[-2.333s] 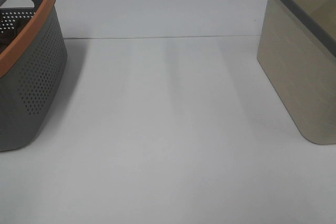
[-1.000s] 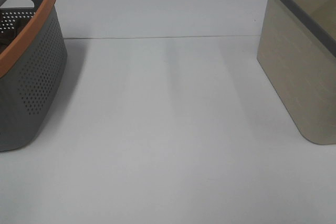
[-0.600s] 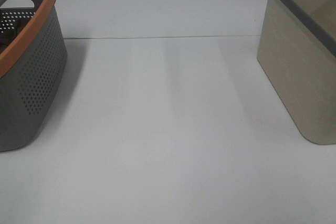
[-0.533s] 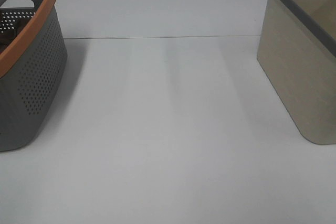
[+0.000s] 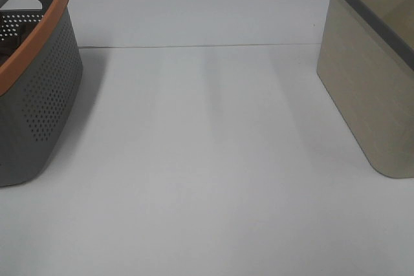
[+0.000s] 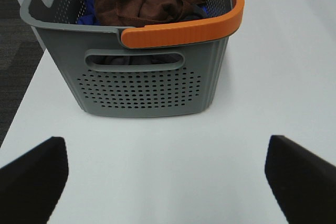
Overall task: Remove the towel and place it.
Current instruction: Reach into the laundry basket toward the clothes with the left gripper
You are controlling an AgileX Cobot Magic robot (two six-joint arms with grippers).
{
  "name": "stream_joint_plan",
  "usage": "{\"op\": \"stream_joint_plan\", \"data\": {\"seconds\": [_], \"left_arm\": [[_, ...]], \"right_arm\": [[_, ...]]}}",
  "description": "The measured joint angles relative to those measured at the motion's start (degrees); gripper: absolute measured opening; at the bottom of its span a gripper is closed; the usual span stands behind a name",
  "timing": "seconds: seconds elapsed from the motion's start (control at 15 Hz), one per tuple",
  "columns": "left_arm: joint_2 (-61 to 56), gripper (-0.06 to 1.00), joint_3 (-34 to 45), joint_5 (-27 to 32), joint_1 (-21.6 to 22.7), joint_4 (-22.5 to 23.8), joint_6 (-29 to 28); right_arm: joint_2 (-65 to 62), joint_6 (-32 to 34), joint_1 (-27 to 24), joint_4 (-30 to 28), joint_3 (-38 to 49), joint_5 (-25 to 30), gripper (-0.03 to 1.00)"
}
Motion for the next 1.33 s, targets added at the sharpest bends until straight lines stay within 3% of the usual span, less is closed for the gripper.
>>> {"op": "stream_joint_plan", "data": {"seconds": [1.33], "left_arm": [[0.0,0.97,0.0,0.0,0.0,0.0,0.0]], "right_arm": [[0.0,0.0,0.0,0.0,0.0,0.0,0.6]]}}
